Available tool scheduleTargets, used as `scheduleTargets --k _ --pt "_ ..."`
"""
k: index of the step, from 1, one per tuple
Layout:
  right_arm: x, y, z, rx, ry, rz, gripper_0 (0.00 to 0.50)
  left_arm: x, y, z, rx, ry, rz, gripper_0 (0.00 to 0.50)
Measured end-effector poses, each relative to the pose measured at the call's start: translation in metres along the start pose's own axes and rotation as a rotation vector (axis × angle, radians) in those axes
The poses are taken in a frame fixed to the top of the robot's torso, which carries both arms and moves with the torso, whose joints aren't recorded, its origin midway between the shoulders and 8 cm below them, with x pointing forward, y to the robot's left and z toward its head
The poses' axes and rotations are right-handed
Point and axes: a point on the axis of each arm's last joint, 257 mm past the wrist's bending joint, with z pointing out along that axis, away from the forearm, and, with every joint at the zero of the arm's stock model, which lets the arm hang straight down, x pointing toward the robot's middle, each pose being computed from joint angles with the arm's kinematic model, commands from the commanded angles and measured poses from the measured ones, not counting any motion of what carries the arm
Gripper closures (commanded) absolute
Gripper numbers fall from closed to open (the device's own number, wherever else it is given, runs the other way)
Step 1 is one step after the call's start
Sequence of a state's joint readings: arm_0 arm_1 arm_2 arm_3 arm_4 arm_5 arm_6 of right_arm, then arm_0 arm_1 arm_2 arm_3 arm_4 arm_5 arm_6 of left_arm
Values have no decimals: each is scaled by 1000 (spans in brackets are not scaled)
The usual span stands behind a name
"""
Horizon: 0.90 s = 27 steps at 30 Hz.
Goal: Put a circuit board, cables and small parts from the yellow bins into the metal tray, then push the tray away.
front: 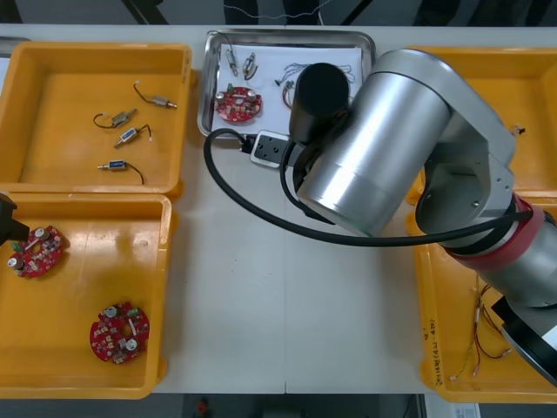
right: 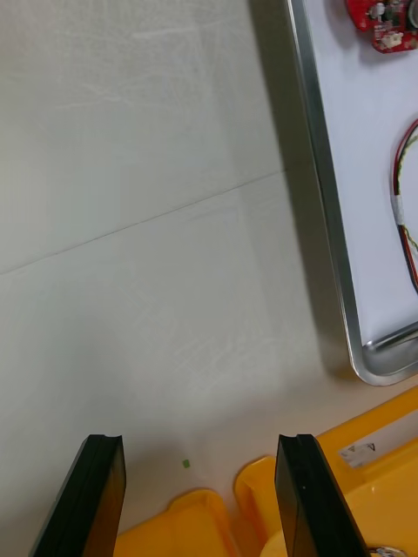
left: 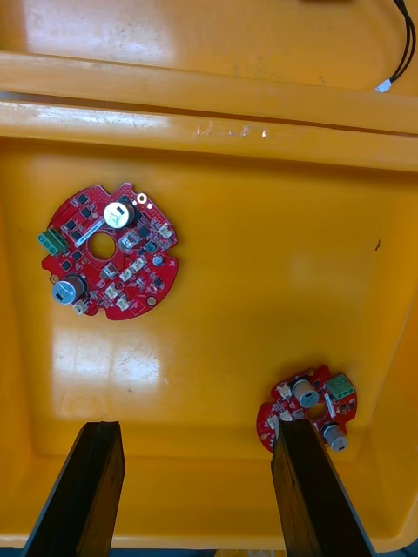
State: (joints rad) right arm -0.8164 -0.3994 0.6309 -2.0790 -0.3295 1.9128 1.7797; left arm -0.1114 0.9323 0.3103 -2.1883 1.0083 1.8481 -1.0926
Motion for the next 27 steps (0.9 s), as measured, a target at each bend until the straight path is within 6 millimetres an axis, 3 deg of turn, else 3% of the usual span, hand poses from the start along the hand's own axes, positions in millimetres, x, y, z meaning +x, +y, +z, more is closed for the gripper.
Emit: scheduleTargets --k 10,18,27 --pt "28 -11 -14 -23 -64 382 0 0 0 0 0 0 0 0" --pt "71 -17 -12 -39 -48 705 0 0 0 0 0 0 0 0" --pt "128 -14 -19 -67 -15 918 0 0 0 0 0 0 0 0"
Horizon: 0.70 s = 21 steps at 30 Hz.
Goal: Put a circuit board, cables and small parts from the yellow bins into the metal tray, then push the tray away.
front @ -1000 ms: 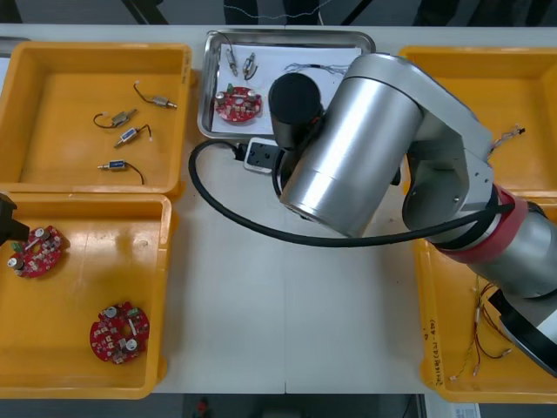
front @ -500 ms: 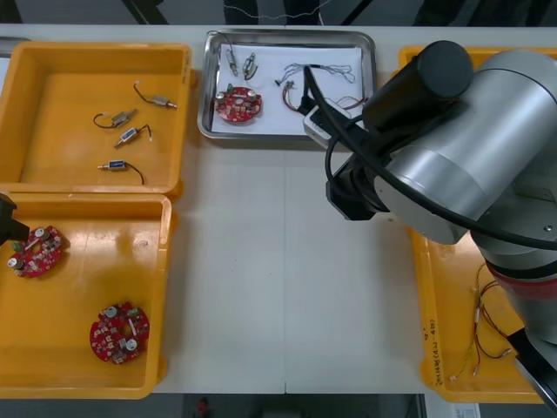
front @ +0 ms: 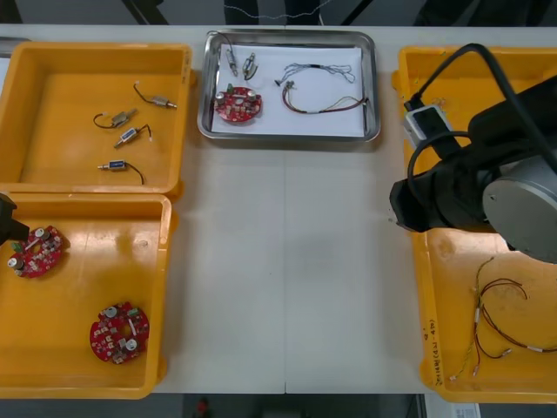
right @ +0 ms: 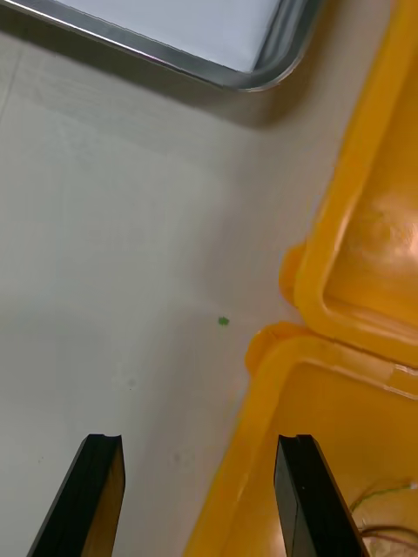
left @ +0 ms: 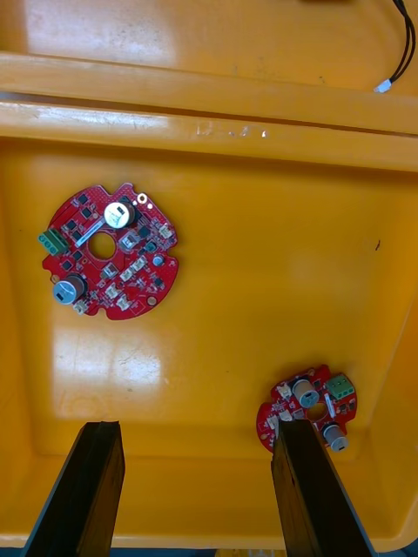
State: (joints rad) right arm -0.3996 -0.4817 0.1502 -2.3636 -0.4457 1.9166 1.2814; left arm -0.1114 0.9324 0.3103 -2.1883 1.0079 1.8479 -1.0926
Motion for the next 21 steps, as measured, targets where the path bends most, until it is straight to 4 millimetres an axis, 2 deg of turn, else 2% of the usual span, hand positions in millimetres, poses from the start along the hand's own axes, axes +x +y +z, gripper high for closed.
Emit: scheduleTargets --k 15,21 --pt "57 -97 -31 23 43 277 0 0 0 0 0 0 0 0" --pt "74 -120 -38 40 61 335 0 0 0 0 0 0 0 0"
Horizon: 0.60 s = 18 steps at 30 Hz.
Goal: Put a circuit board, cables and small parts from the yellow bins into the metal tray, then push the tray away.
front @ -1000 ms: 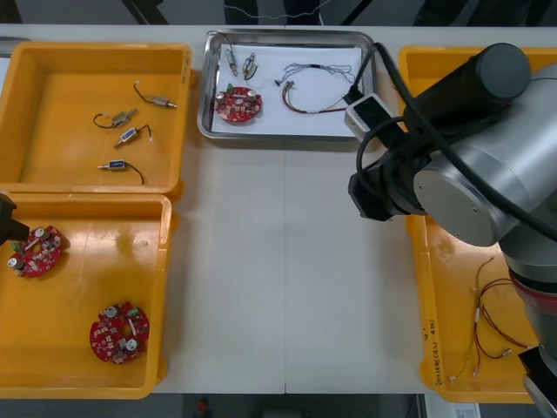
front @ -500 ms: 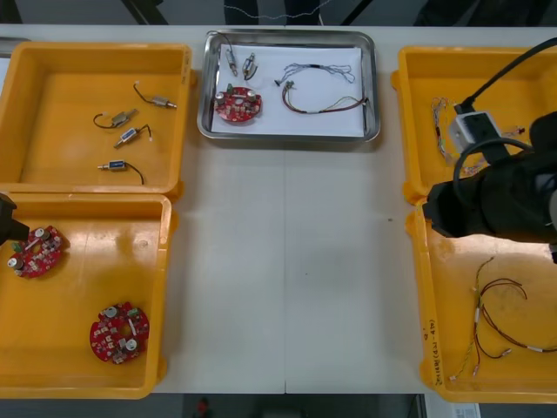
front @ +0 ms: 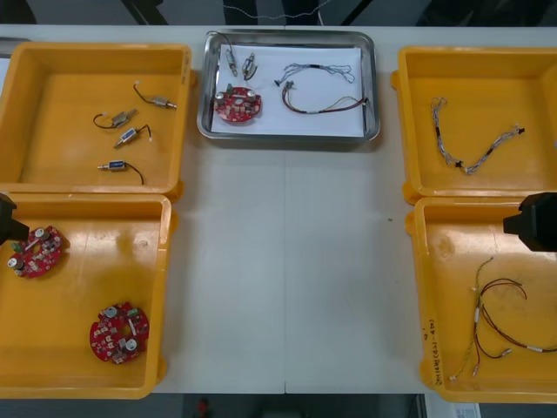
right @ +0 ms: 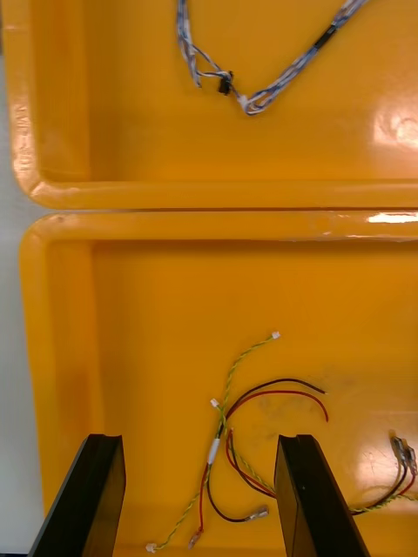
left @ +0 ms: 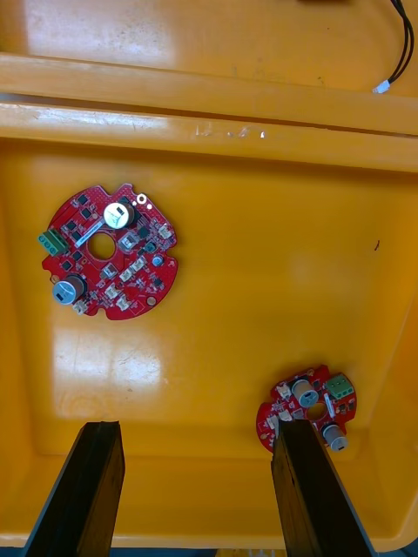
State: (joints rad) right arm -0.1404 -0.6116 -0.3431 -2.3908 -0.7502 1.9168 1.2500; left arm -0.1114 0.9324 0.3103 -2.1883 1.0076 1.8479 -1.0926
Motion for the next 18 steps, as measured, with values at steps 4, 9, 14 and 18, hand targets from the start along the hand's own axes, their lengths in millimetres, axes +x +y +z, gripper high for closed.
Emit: scheduleTargets --k 4,9,14,18 --pt "4 -15 5 7 25 50 0 0 0 0 0 0 0 0" --pt "10 -27 13 16 63 87 0 0 0 0 0 0 0 0" --pt "13 -37 15 31 86 97 0 0 0 0 0 0 0 0" --pt "13 -43 15 40 99 94 0 0 0 0 0 0 0 0"
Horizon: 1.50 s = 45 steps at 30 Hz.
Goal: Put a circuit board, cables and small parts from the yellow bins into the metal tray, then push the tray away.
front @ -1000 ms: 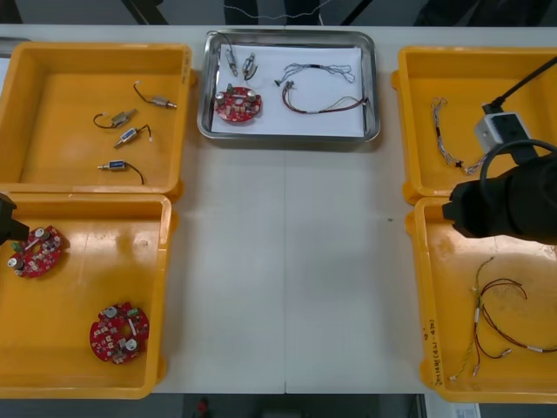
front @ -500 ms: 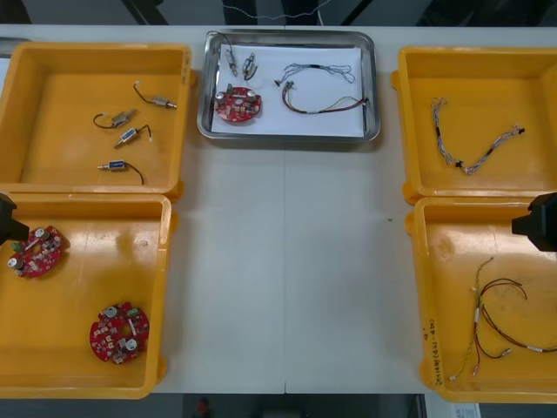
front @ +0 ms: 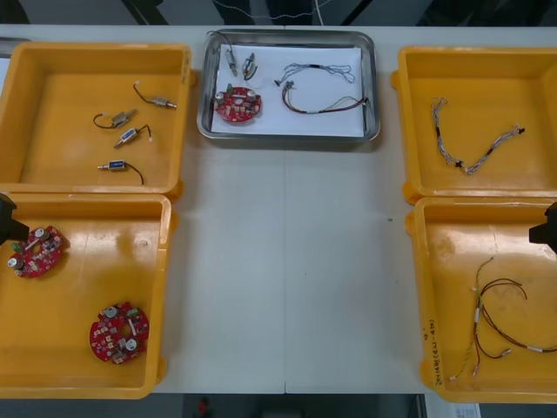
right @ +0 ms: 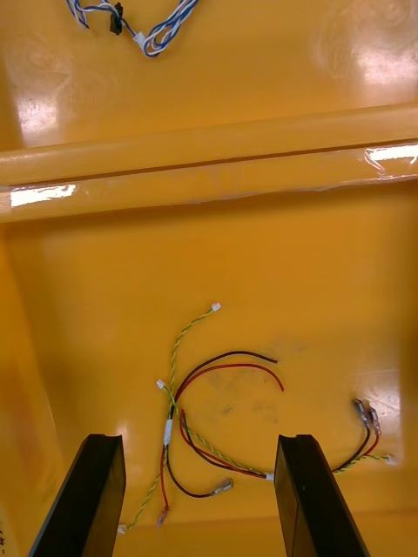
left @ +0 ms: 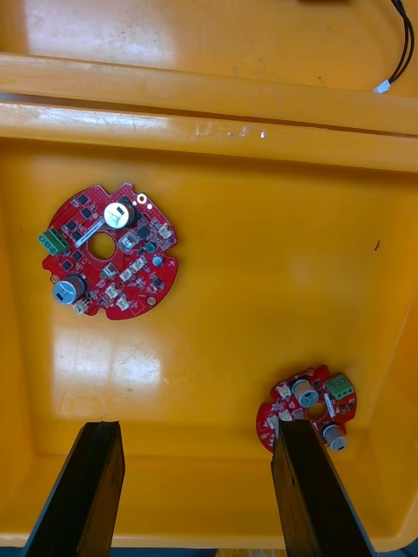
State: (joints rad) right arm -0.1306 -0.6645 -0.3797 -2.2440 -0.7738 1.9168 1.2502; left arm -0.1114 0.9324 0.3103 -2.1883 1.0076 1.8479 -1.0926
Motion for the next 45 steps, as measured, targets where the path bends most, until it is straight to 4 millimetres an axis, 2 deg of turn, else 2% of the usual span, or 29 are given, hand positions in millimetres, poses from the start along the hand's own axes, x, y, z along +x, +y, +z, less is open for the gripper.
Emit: scheduleTargets --k 13,45 --pt "-2 -5 -9 8 8 -43 0 0 0 0 0 0 0 0" --pt "-2 -3 -10 2 11 -47 0 0 0 0 0 0 0 0"
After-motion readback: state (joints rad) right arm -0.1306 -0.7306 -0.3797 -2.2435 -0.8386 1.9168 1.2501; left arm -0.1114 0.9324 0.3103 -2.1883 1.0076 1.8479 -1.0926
